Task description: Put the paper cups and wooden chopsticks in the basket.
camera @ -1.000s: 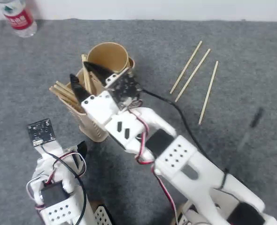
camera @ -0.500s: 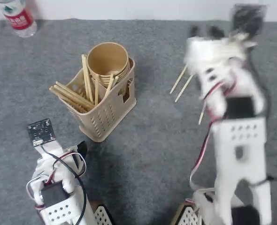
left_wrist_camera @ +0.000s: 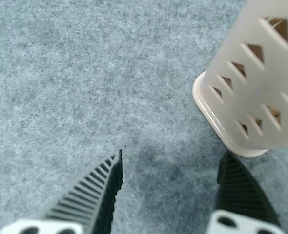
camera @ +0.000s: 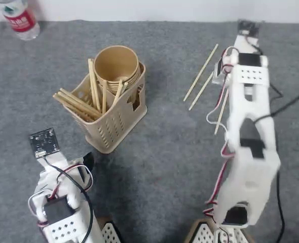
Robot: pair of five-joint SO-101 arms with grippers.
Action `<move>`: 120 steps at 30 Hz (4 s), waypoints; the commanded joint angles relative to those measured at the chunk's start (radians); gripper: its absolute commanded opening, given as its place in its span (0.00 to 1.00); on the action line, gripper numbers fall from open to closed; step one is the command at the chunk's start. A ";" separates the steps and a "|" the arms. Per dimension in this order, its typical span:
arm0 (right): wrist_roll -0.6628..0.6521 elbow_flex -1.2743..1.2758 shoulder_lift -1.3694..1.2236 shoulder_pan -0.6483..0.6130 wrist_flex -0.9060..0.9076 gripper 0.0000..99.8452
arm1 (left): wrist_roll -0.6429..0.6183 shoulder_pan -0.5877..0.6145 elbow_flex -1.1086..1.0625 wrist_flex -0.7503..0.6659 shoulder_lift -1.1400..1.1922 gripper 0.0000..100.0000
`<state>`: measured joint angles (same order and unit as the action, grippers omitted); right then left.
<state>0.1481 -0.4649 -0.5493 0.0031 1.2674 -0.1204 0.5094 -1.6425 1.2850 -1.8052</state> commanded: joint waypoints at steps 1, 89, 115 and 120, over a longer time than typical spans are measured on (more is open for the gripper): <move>0.009 -0.187 -0.154 0.013 0.033 0.15 | -0.009 -0.006 0.005 -0.002 -0.015 0.30; -0.242 0.568 0.771 -0.929 -1.061 0.01 | -0.011 -0.002 0.005 -0.002 -0.015 0.30; -0.144 0.908 1.142 -0.690 -1.204 0.15 | -0.011 -0.005 0.005 -0.002 -0.015 0.30; 0.245 0.727 1.164 -0.257 -0.969 0.15 | -0.009 -0.005 0.005 -0.002 -0.015 0.30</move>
<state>0.1834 0.4097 0.5815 -0.5109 0.1642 -0.1204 0.5094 -1.6425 1.2850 -1.8052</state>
